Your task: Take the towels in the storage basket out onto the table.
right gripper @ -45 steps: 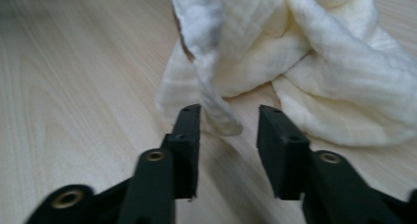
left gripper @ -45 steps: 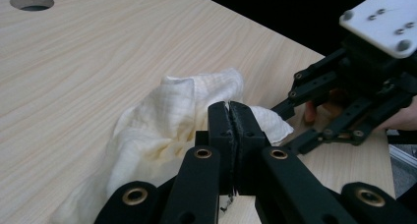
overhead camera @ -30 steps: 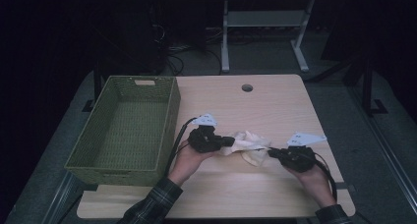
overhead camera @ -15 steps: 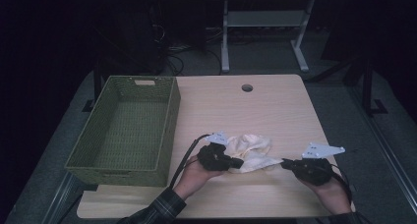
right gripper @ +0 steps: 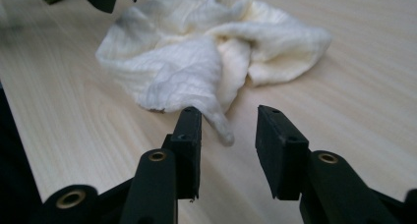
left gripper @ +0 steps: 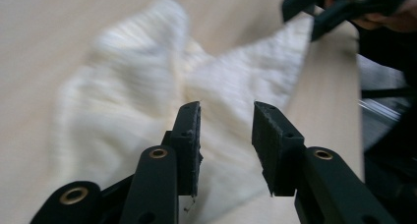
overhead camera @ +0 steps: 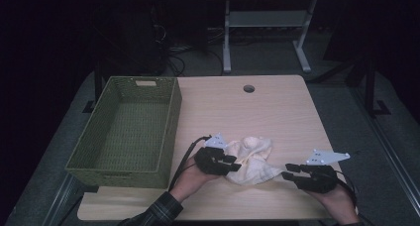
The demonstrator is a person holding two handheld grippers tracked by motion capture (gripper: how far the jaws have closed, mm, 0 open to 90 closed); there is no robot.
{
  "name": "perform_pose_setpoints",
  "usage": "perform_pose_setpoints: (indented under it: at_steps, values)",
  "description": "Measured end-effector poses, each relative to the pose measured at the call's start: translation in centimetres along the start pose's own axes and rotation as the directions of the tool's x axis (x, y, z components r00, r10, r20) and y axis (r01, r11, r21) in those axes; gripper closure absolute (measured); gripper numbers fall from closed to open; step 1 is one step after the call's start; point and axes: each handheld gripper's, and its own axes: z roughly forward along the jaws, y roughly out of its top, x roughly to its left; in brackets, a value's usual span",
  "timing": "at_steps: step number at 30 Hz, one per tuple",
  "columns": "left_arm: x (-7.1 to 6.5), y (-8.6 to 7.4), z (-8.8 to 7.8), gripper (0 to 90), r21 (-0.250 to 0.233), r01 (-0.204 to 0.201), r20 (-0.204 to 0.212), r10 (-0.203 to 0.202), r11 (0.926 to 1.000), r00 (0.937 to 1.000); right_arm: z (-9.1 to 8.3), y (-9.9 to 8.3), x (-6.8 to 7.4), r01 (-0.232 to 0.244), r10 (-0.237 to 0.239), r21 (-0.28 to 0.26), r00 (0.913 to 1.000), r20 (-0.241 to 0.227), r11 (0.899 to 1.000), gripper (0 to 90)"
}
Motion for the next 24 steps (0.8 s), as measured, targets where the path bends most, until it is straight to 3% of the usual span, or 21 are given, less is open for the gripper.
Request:
perform_pose_setpoints:
  at_steps: [5, 11, 19, 24]
  values:
    - [2.0, 0.8, -0.1, 61.5, -0.015, 0.001, -0.067, -0.002, 0.9999, 0.9977, -0.6, 1.5, -0.7, 0.007, -0.007, -0.043, 0.9999, 0.013, 0.999, 58.3]
    - [4.2, 1.8, 0.8, 60.7, -0.009, 0.008, -0.133, -0.009, 0.9999, 0.991, 0.2, 2.9, -1.8, 0.016, -0.015, -0.046, 0.9994, 0.032, 0.999, 57.5]
    - [6.2, 2.1, 2.8, 59.3, 0.017, 0.028, -0.158, -0.025, 0.9995, 0.9871, -0.2, 5.4, -3.4, 0.016, -0.01, -0.109, 0.9984, 0.055, 0.994, 57.8]
    - [7.2, 2.0, 4.3, 57.4, 0.041, 0.035, -0.157, -0.028, 0.9986, 0.9872, 1.5, 6.1, -4.4, 0.007, -0.002, -0.085, 0.9982, 0.06, 0.996, 58.3]
